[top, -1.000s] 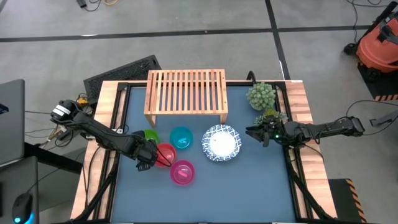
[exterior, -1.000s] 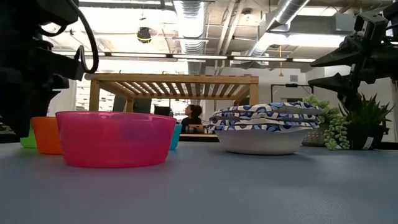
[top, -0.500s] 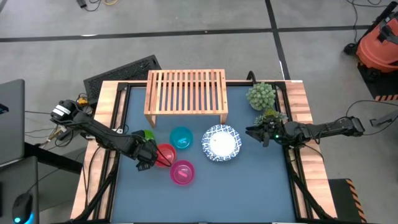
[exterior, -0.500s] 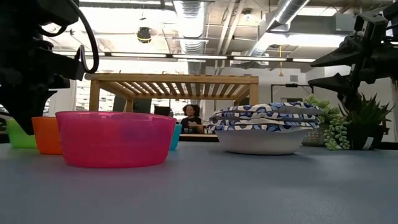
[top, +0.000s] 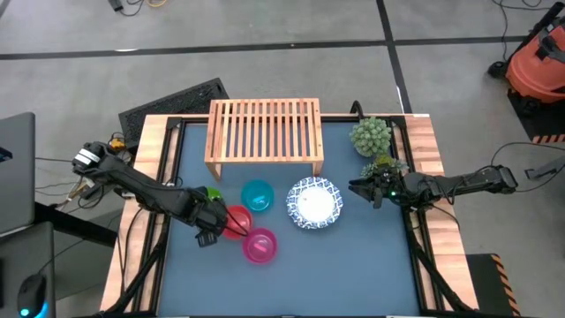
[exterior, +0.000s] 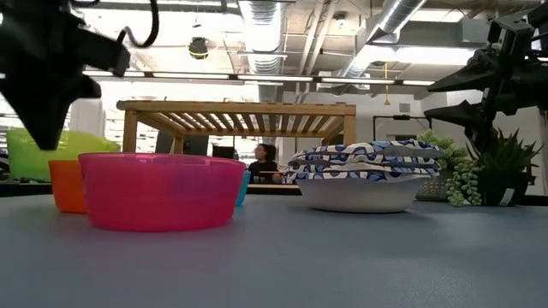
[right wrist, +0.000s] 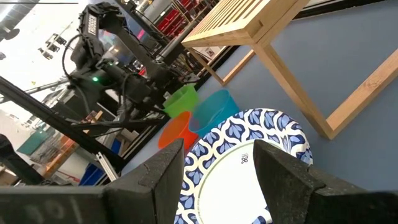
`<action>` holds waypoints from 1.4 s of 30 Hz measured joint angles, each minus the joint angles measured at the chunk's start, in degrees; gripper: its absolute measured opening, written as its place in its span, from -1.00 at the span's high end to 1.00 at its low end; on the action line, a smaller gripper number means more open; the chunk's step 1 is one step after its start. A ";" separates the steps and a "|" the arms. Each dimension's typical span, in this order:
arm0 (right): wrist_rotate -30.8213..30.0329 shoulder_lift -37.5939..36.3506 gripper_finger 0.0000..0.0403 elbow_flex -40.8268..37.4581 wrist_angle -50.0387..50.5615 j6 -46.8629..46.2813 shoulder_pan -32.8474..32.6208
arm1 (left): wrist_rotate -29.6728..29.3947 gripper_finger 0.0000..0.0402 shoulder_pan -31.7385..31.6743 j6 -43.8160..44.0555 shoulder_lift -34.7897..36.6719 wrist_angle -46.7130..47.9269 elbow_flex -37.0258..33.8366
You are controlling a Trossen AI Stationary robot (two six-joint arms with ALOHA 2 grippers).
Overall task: Place and stack bowls onto a shelf
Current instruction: Put the green bowl on the shelf
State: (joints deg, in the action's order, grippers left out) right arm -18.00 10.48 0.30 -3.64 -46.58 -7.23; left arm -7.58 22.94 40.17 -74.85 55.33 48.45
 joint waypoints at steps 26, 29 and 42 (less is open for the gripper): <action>-0.02 0.00 -0.08 0.01 -0.02 -0.01 -0.01 | -15.88 1.00 -2.08 8.76 0.00 14.62 35.13; -0.02 -0.02 -0.08 0.02 -0.02 -0.01 0.00 | -19.11 1.00 -4.34 5.14 0.00 14.65 38.56; -0.04 0.00 -0.08 0.01 -0.02 -0.01 -0.01 | -17.77 1.00 -26.48 -22.93 0.00 14.62 42.26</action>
State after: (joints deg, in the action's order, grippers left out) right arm -18.04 10.48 0.31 -3.66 -46.59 -7.25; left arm -25.35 -3.54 17.24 -74.85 69.95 90.72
